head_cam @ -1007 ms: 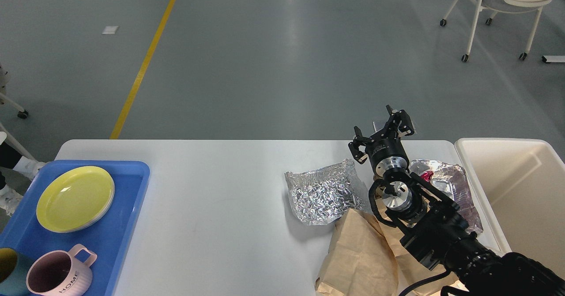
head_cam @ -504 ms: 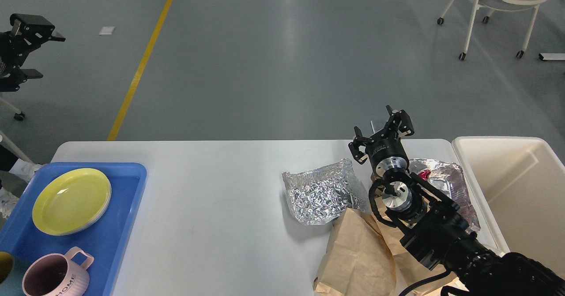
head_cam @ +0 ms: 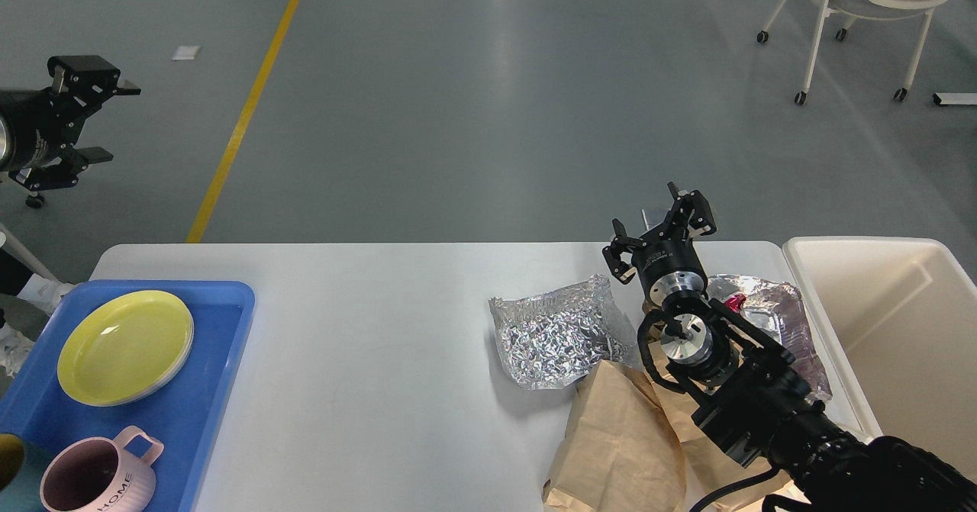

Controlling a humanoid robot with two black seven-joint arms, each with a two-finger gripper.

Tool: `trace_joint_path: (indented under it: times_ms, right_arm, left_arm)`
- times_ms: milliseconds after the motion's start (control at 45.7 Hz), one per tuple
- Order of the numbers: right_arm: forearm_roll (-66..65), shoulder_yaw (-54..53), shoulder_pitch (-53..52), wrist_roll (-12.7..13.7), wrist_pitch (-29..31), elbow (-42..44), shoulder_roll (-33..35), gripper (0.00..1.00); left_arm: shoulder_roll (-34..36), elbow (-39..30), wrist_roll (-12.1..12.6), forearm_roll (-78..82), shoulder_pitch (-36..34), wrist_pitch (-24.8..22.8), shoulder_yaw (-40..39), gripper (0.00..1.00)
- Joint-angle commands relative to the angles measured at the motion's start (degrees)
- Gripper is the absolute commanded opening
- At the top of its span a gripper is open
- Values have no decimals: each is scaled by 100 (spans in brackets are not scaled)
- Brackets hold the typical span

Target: Tidy desktop

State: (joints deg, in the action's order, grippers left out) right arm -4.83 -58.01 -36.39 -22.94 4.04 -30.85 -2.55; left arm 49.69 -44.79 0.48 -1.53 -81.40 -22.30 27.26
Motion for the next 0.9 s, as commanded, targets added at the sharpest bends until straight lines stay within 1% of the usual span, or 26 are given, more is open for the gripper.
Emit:
trace_joint_path:
  times_ms: [0,44,109,175,241,307,394,482,591,679,876]
  right_arm:
    - [0,0,0,0,0,0,0,100]
    - [0,0,0,0,0,0,0,100]
    - [0,0,0,0,0,0,0,100]
    - [0,0,0,0,0,0,0,100]
    - [0,0,0,0,0,0,0,100]
    - [0,0,0,0,-9,0,0,100]
    - [0,0,0,0,0,0,0,100]
    - [0,0,0,0,0,0,0,100]
    - [0,0,0,0,0,0,0,100]
    - [0,0,0,0,0,0,0,100]
    - [0,0,0,0,0,0,0,100]
  left_arm:
    - [-152,5,-223,13,150,15,-10,97]
    - [-196,5,-320,4,159,-2,-19,97]
    - [-196,67,-566,13,168,42,-10,97]
    - [-214,128,-689,13,168,129,16,97]
    - [-266,137,-724,-5,177,261,-19,97]
    - [-459,146,-725,-66,238,332,-36,97]
    - [-627,155,-725,-66,484,349,-71,97]
    - [-706,155,-725,-198,686,384,-308,97]
    - [-951,242,-716,-926,1247,604,-1133,98]
    - [-1303,558,-733,-1340,1801,850,-2143,97]
    - [-2094,1358,-733,-1393,2927,850,-4402,98]
